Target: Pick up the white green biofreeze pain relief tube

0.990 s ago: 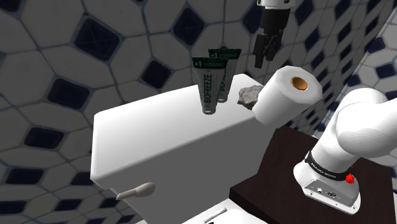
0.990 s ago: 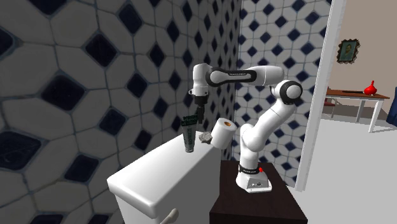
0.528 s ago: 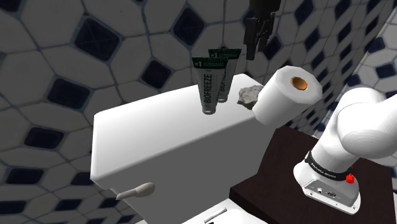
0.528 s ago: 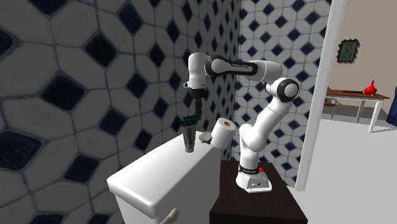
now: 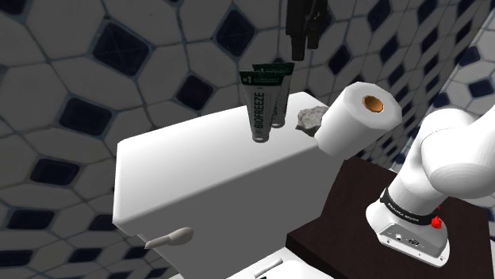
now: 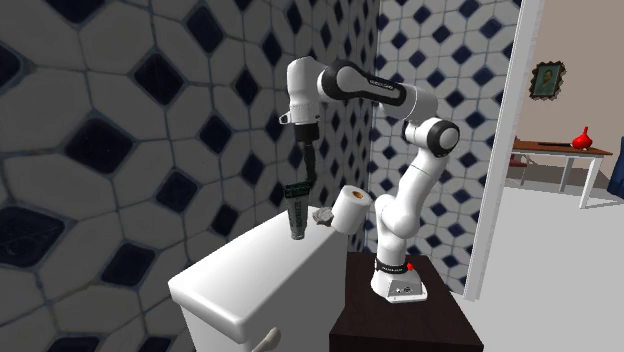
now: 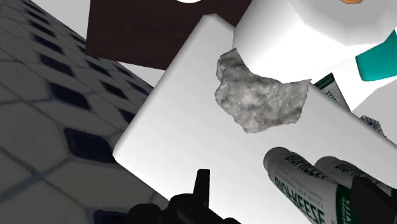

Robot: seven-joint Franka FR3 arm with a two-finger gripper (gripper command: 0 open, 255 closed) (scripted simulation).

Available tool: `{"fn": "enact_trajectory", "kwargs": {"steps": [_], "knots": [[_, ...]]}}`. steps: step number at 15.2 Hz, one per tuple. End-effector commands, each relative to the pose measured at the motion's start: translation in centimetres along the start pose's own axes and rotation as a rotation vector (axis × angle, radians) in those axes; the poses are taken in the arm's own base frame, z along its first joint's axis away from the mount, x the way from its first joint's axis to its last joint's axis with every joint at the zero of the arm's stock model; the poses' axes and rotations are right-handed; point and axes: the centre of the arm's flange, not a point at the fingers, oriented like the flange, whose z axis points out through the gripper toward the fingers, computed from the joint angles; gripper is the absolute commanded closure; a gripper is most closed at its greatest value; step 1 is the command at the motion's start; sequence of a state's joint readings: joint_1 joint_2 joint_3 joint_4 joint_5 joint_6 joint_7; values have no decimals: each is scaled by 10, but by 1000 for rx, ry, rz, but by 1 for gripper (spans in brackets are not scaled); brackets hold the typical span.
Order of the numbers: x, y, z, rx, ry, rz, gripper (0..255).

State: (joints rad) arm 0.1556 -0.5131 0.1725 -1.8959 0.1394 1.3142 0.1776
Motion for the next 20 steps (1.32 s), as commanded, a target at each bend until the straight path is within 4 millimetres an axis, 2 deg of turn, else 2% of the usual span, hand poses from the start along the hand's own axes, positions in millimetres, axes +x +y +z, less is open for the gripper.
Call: {"fn": "enact_trajectory", "kwargs": {"steps": [1,2,9,11,12,20], "knots": [[0,-22,-17,-4,-9,-29,0],[1,-29,-20,-5,-12,-36,0],[4,-27,16,-5,-12,-36,0],[4,-27,19,-5,-12,-36,0],[4,-27,20,-5,-12,-36,255],[4,-27,20,-5,-12,-36,255]]}}
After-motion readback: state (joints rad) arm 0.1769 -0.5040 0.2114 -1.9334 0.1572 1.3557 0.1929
